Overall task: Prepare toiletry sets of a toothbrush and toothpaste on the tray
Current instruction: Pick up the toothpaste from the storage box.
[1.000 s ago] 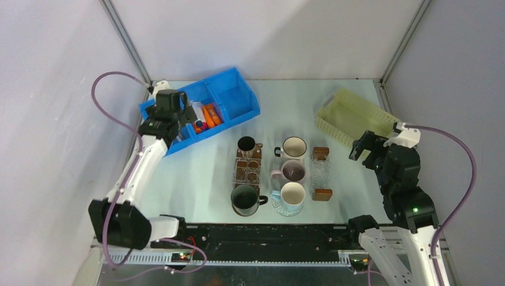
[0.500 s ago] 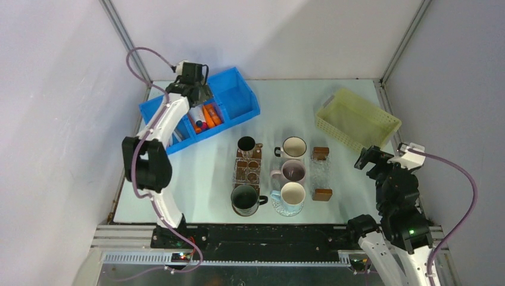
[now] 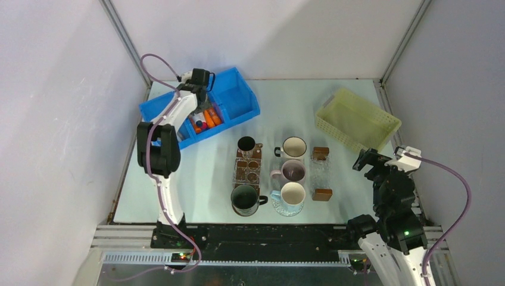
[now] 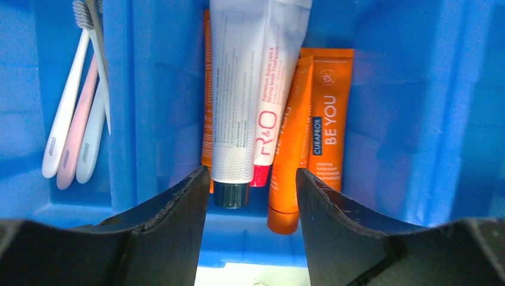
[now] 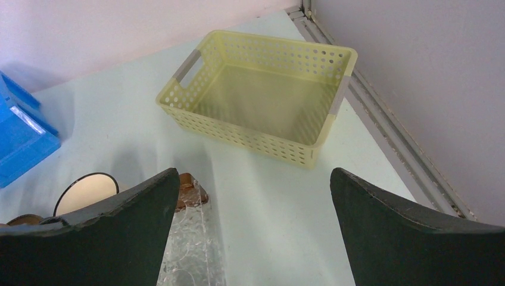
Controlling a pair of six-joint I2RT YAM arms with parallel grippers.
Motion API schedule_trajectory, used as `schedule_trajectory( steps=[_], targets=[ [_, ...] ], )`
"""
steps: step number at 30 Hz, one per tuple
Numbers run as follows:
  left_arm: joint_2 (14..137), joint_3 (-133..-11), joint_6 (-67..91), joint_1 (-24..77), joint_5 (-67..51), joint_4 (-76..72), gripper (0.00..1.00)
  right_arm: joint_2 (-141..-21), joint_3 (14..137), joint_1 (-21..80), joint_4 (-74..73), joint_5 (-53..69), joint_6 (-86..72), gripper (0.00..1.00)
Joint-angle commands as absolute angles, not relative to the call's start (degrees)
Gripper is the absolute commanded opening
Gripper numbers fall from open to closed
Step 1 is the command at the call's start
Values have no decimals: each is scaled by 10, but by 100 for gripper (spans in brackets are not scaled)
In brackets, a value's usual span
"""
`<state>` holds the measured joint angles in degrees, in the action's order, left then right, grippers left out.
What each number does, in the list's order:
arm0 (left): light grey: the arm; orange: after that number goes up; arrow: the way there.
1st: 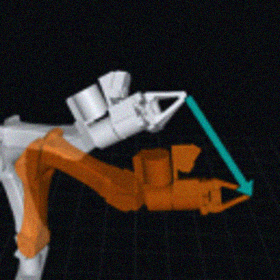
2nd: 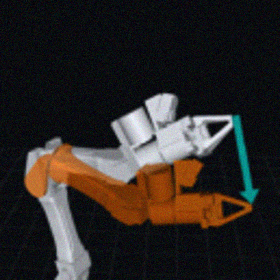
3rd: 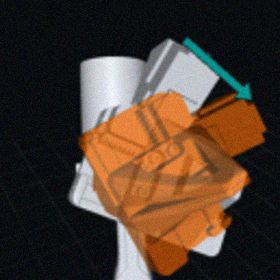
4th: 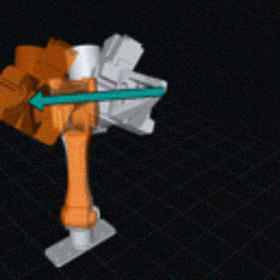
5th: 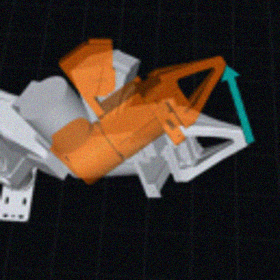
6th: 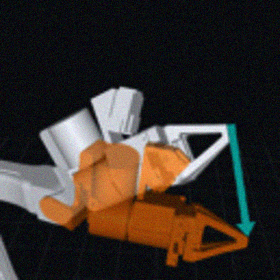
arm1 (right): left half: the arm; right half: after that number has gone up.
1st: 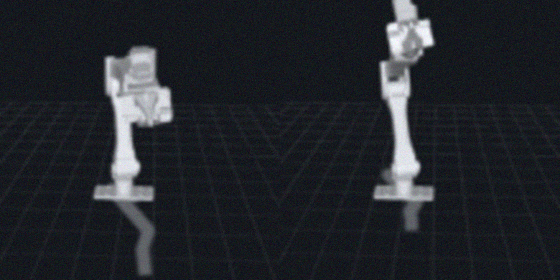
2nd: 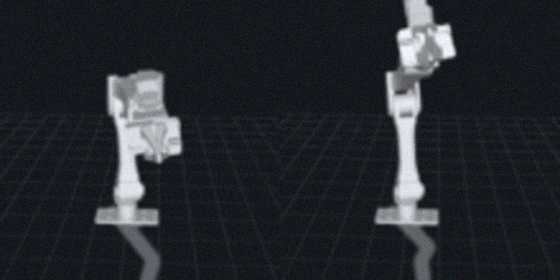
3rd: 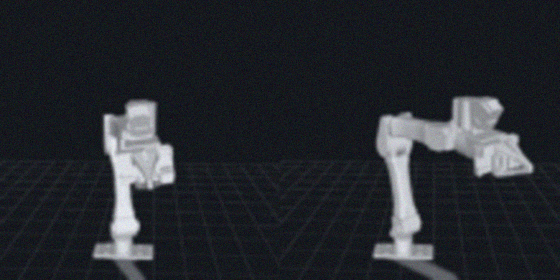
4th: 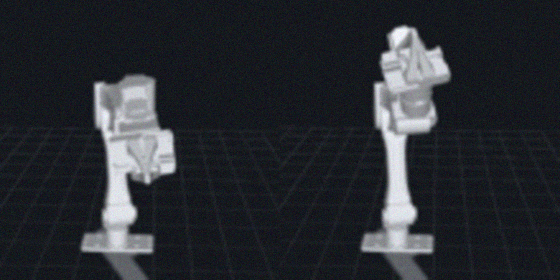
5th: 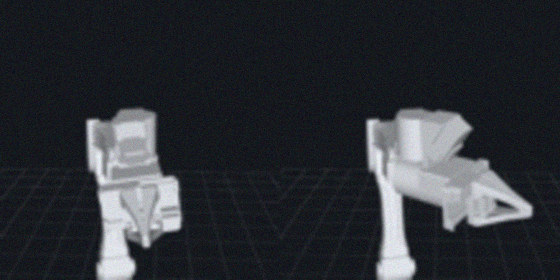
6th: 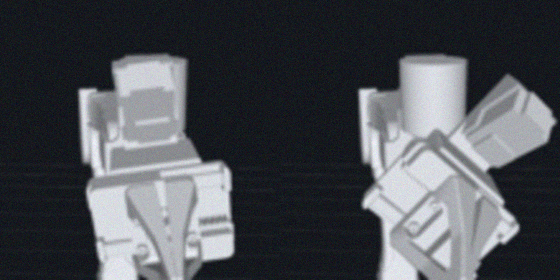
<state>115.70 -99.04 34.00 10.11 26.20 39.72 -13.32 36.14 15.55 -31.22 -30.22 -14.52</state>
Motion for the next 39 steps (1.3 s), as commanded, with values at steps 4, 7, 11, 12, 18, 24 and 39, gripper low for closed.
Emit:
schedule_trajectory(
  steps=[4,7,11,12,18,24,39],
  targets=[
    [1197,-1010,383,86,256,395,60,-132,354,158,-281,-306,-141,100],
    [1208,-1011,390,83,249,395,58,-131,351,158,-279,-308,-140,99],
    [1222,-1014,394,78,234,396,50,-129,348,158,-277,-308,-140,100],
    [1224,-1014,395,78,229,396,48,-129,348,158,-275,-309,-139,99],
    [1197,-998,394,77,218,385,25,-122,343,158,-273,-313,-140,99],
    [1155,-989,384,79,203,380,6,-116,342,158,-271,-309,-140,100],
    [964,-856,315,118,174,255,0,-109,347,159,-267,-270,-138,99]
  ],
)
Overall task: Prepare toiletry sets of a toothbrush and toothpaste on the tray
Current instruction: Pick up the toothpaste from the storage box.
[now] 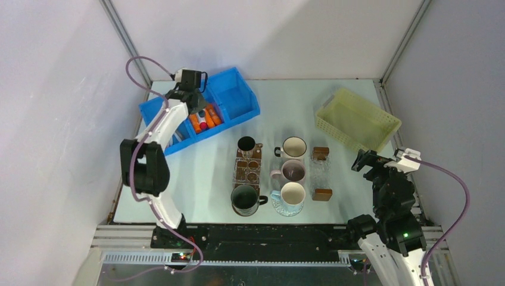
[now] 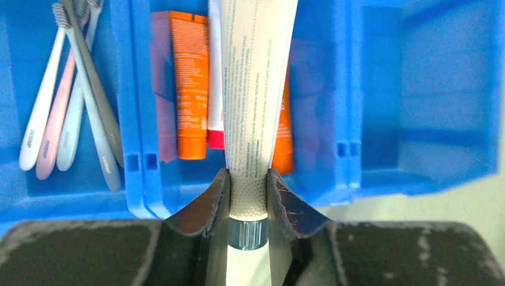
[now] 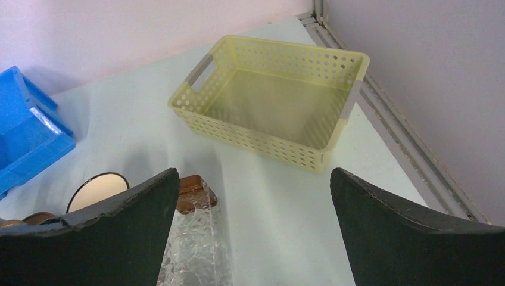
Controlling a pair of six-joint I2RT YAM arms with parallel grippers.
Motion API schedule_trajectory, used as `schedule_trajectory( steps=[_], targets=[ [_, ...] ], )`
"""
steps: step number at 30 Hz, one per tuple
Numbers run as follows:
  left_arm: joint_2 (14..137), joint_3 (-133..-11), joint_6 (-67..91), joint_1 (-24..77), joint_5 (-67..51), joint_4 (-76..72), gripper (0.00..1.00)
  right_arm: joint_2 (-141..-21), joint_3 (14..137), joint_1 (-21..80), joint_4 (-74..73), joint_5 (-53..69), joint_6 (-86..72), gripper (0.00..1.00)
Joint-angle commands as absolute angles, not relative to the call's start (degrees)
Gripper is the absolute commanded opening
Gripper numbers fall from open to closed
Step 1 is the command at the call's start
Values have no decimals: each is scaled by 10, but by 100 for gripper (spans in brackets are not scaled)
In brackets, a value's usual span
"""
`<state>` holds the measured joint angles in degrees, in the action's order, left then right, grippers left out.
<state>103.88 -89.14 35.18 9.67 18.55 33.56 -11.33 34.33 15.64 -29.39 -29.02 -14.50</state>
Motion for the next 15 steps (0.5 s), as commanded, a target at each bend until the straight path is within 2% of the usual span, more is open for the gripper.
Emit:
schedule_trajectory(
  steps=[1,15],
  targets=[
    [944,-847,303,122,170,246,0,-112,351,158,-267,-265,-137,99],
    [731,-653,112,272,172,45,0,-233,472,158,-333,-59,-143,100]
  ],
)
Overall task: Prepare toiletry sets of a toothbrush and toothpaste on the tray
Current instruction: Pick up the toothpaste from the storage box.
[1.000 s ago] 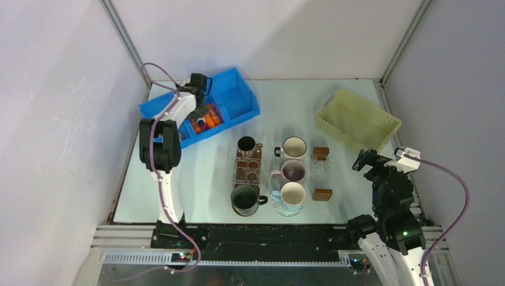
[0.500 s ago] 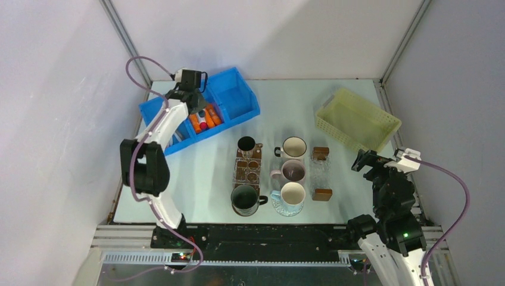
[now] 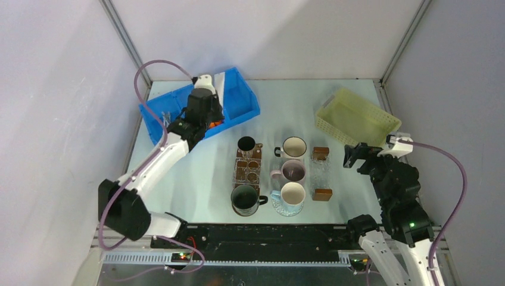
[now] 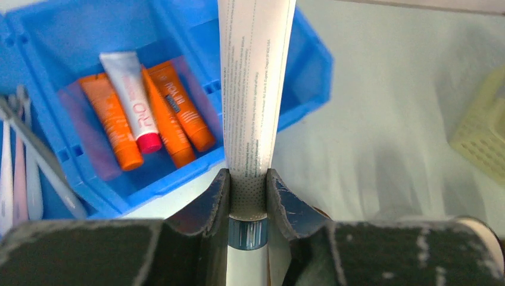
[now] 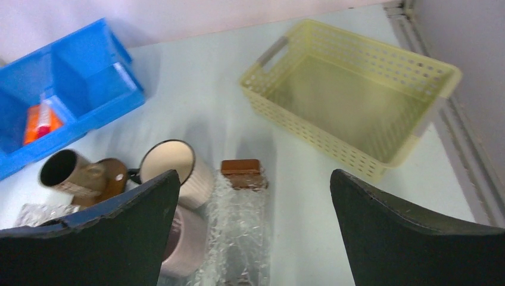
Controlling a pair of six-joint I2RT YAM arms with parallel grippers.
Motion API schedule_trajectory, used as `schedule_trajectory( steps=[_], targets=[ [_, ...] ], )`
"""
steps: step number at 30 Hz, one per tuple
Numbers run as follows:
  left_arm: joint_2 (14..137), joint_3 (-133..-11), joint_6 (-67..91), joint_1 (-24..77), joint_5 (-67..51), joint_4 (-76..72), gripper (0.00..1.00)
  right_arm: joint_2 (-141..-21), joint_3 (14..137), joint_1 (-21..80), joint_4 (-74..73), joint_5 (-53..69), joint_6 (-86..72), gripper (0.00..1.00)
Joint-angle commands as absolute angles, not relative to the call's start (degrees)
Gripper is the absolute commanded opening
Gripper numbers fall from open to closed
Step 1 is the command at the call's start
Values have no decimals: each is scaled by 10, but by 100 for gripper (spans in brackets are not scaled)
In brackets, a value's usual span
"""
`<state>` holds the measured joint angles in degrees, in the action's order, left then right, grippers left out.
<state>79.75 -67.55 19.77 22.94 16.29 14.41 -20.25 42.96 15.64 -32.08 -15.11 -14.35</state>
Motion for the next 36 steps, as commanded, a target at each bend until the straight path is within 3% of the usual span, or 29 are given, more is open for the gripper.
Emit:
schedule_trajectory(
  steps=[1,15,29,36],
  targets=[
    [715,-640,93,280,174,38,0,-246,485,158,-336,-46,-143,99],
    [642,-550,-112,491,175,-85,0,-368,604,159,-346,138,-227,99],
    [673,-561,-164,628,173,-132,0,-436,628,159,-208,207,-373,90],
    [692,-573,-182,664,177,-141,0,-453,628,158,-179,186,-398,85]
  ],
)
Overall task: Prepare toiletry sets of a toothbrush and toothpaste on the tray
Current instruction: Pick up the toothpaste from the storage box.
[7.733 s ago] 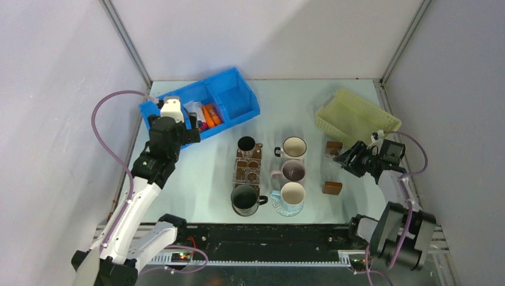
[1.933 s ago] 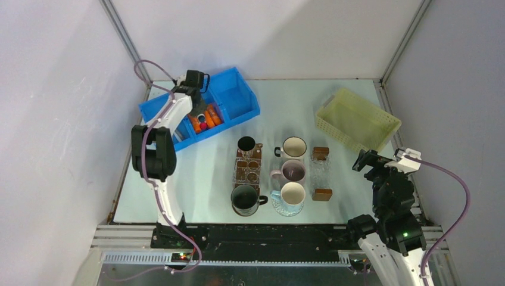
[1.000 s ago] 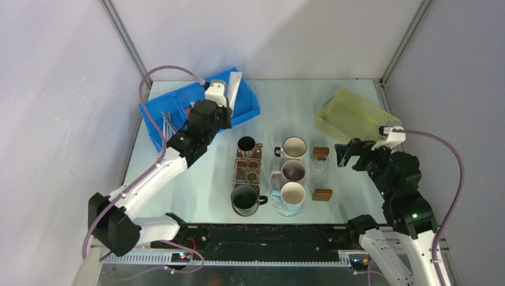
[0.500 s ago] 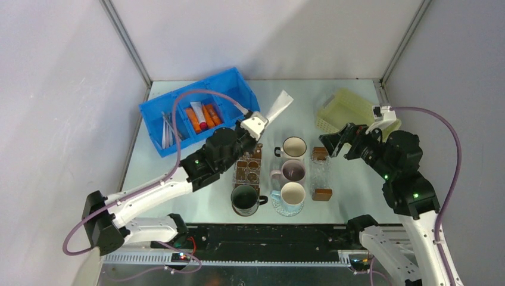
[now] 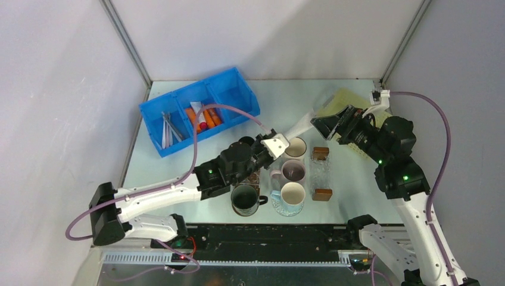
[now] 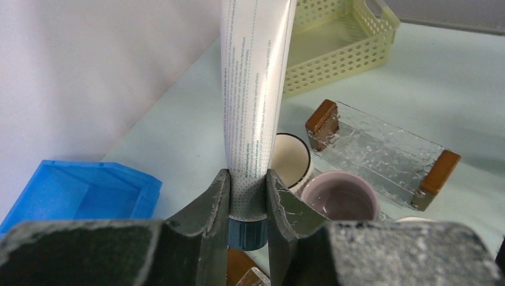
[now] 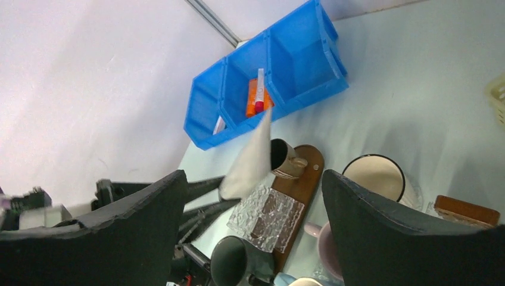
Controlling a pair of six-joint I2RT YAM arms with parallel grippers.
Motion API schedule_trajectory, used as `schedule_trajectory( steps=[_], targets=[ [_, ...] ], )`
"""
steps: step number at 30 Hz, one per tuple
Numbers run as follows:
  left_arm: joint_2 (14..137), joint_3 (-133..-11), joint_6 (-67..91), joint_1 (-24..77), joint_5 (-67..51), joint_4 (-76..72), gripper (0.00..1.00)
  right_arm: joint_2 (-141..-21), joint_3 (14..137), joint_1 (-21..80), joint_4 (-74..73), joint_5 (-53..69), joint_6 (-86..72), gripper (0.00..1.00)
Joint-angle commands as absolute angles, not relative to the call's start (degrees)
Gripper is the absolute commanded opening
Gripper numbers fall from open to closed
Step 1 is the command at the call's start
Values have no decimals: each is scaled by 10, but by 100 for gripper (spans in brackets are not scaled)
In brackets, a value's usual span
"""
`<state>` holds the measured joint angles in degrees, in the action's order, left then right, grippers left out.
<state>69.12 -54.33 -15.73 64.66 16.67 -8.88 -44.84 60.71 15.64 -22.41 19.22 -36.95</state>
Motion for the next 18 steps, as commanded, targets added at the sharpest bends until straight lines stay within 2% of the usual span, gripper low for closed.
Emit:
schedule_trajectory(
  steps=[1,7,11,14,18],
  targets=[
    [694,-575,-183,666,178,-142,0,-457,628,158,-181,184,-399,84],
    [700,-581,-189,681,176,-151,0,-475,628,159,-204,171,-398,77],
    [702,-582,-189,689,176,-158,0,-478,617,159,-201,179,-401,69],
    [704,-584,-189,694,177,-162,0,-477,608,159,-195,191,-404,59],
    [709,-585,-189,696,179,-164,0,-476,604,159,-188,212,-403,39]
  ],
)
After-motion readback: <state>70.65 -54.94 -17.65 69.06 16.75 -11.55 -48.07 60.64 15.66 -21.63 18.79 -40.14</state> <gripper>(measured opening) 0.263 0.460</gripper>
